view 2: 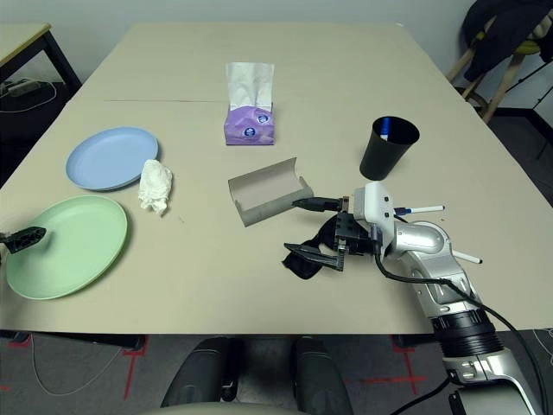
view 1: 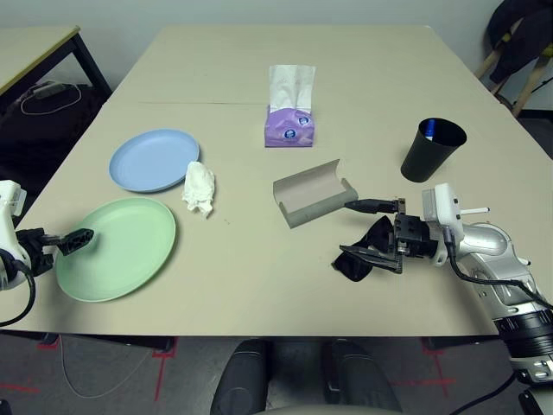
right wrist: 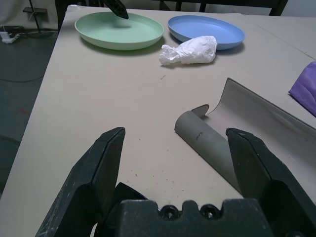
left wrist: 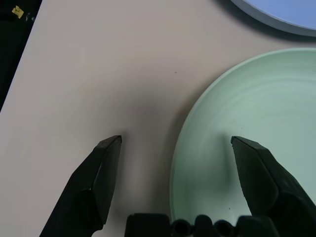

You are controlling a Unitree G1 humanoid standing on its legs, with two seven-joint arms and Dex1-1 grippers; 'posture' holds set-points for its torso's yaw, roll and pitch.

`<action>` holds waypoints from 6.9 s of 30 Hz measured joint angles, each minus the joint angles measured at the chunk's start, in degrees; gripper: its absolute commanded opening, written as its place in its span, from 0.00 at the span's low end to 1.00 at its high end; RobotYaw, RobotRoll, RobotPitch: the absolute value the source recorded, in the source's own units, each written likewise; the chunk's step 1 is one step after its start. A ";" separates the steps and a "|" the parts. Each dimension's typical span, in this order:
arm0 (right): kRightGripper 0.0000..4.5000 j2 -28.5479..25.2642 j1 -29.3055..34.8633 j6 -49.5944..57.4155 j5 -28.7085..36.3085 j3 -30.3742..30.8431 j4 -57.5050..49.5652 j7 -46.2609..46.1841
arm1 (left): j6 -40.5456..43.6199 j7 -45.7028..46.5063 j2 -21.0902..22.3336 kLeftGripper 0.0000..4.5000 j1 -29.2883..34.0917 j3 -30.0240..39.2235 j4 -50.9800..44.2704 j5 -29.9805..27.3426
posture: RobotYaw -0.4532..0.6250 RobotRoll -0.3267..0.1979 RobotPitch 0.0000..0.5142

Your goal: Organize and tidy the items on the table.

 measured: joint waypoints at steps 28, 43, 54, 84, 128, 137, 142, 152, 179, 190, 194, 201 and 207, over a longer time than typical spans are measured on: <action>1.00 0.16 -0.32 -0.01 -0.34 0.03 -0.03 -0.76 | 1.90 -1.54 -0.19 0.01 2.37 0.43 -2.92 -1.33 | 0.49 0.62 0.21; 1.00 0.45 -1.18 0.00 -0.39 0.64 -0.03 -0.77 | 9.40 -1.16 -1.12 0.01 4.37 6.93 -8.40 -5.62 | 0.50 0.62 0.21; 1.00 1.00 -1.81 -0.12 -0.44 0.80 0.15 -0.72 | 14.57 4.57 -2.49 0.01 -1.24 12.53 -11.32 -8.17 | 0.50 0.62 0.21; 1.00 3.17 -1.69 2.48 0.06 0.63 -2.08 -5.44 | -15.59 41.73 -24.40 0.01 -37.64 8.88 18.12 -0.42 | 0.47 0.62 0.19; 1.00 7.10 -1.52 3.64 1.07 -0.43 -3.19 -14.27 | -0.23 32.52 -18.10 1.00 -32.87 -5.63 4.58 -0.04 | 0.48 0.62 0.20; 1.00 7.14 -1.88 3.65 1.07 -0.43 -3.17 -14.25 | 4.20 11.18 -15.98 1.00 -27.91 -16.99 0.23 -2.14 | 0.48 0.62 0.20; 1.00 7.09 -1.93 3.66 1.06 -0.44 -3.16 -14.26 | 4.27 8.20 -15.58 1.00 -30.78 -21.57 4.16 0.29 | 0.47 0.62 0.20; 1.00 7.07 -1.91 3.76 1.06 -0.44 -3.18 -14.42 | -2.41 -1.38 -14.75 1.00 -33.19 -31.08 7.29 6.59 | 0.47 0.62 0.19; 1.00 7.05 -1.91 3.76 1.05 -0.44 -3.19 -14.86 | -3.62 -5.97 -17.19 0.09 -35.29 -32.65 13.50 10.77 | 0.46 0.62 0.19; 1.00 7.05 -1.90 3.57 1.05 -0.45 -3.04 -14.85 | 2.58 -4.76 -19.08 0.01 -37.67 -28.20 9.46 7.73 | 0.47 0.62 0.19; 1.00 7.08 -1.99 3.41 1.05 -0.45 -2.85 -14.81 | 5.01 -3.05 -19.79 0.01 -39.48 -25.89 7.76 6.32 | 0.48 0.62 0.19; 1.00 9.26 -2.60 3.43 1.57 -1.61 -2.45 -16.40 | 6.06 3.91 -21.34 0.01 -44.65 -20.61 6.80 5.46 | 0.49 0.62 0.19; 1.00 9.62 -2.57 3.53 1.58 -1.85 -2.45 -16.60 | 0.43 13.55 -21.58 0.01 -47.02 -15.24 17.00 6.64 | 0.49 0.62 0.18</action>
